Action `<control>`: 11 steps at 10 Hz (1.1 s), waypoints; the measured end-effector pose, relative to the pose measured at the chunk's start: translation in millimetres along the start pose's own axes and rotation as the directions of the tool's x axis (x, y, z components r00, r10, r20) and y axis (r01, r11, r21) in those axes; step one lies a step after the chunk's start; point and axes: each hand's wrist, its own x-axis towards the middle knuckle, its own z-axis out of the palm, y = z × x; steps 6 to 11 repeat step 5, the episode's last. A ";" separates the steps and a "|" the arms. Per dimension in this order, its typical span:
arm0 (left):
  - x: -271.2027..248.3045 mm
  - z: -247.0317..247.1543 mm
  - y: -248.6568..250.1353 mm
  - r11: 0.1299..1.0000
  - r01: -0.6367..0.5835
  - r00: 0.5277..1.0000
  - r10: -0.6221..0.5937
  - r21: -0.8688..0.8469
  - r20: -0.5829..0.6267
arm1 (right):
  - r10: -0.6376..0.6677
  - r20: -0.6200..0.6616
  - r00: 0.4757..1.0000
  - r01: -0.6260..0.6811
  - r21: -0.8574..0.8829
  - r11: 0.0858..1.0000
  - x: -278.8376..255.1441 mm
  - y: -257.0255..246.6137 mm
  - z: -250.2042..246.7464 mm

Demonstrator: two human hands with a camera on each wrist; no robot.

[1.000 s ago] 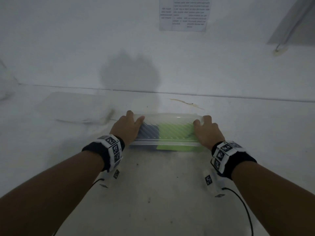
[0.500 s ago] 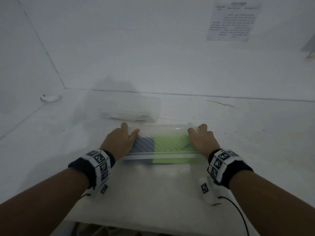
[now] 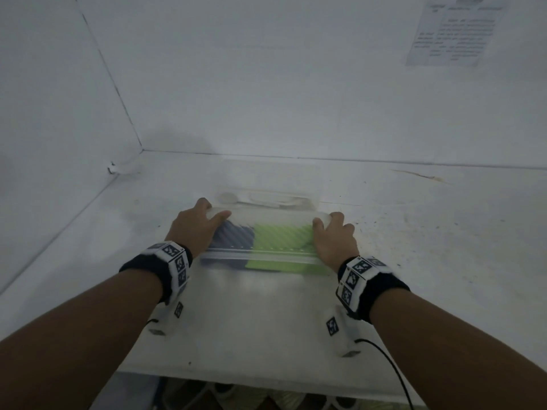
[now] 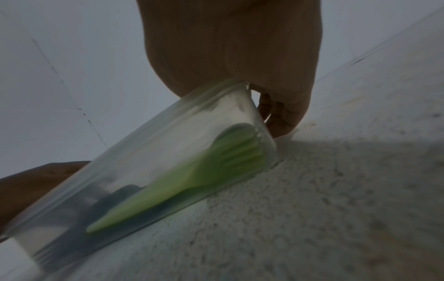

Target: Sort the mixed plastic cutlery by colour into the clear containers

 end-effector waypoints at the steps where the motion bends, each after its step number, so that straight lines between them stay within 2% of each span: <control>1: 7.1 -2.1 -0.4 1.000 0.009 1.000 -0.009 0.008 0.000 | 0.000 0.000 1.000 0.000 -0.016 1.000 5.5 -3.7 3.8; 2: 8.7 -2.4 0.4 0.999 0.014 1.000 -0.014 0.029 -0.005 | -0.008 0.025 1.000 0.009 -0.021 1.000 7.9 -0.8 3.4; 3: 4.6 -3.2 2.1 0.998 0.062 0.997 -0.061 -0.001 0.040 | -0.017 0.097 0.995 0.015 0.021 1.000 4.1 -0.4 -4.1; 4: -3.8 -6.7 2.1 0.984 0.066 0.996 -0.074 -0.166 -0.044 | -0.098 0.051 0.994 0.089 0.156 0.984 5.2 2.3 -33.3; 5: -42.9 -22.3 2.8 0.929 -0.023 0.974 -0.063 -0.370 -0.219 | -0.303 -0.109 0.947 0.321 0.395 0.861 7.5 -1.4 -103.7; 11: -42.9 -22.3 2.8 0.929 -0.023 0.974 -0.063 -0.370 -0.219 | -0.303 -0.109 0.947 0.321 0.395 0.861 7.5 -1.4 -103.7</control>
